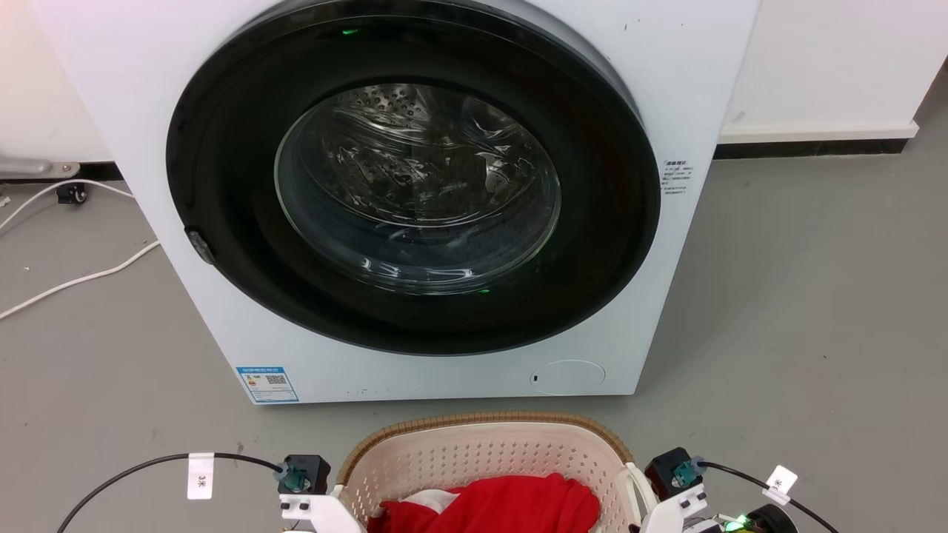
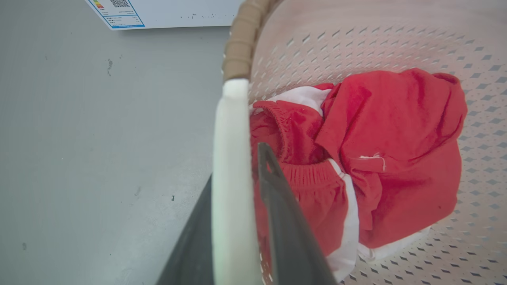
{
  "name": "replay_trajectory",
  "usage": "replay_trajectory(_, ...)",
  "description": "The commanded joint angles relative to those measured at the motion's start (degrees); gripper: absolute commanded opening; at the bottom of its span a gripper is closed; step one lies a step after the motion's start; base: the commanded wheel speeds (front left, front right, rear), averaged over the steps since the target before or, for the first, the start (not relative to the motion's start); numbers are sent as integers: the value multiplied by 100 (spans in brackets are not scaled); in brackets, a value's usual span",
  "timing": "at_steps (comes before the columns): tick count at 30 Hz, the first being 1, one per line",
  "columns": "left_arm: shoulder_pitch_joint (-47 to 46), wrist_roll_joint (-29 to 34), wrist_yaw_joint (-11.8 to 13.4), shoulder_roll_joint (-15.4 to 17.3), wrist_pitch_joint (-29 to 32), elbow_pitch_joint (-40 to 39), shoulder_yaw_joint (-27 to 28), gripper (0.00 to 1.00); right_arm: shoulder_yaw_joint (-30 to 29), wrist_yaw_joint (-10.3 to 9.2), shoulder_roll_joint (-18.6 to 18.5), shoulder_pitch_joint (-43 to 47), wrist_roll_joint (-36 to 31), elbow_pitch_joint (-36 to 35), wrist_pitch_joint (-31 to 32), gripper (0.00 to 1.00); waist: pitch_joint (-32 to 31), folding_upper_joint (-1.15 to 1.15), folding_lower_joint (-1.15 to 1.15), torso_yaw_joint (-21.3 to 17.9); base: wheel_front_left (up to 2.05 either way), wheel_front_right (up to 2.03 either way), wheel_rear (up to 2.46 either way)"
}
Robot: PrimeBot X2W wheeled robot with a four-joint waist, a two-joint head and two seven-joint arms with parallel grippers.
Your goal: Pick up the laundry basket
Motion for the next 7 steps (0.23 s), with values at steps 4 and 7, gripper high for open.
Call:
replay_trajectory(4,-65,-28,-71,20,-30,-11,-88,0,3,-4,-36,16,-48,-14,-14,0,-3,0,0,1,0,0,0)
replay_trajectory(7,-60,-59,-72,21,-35,-4,-124,0,-2,-4,-33,11,-53,-14,-20,0,2,0,0,-3,0,0,0)
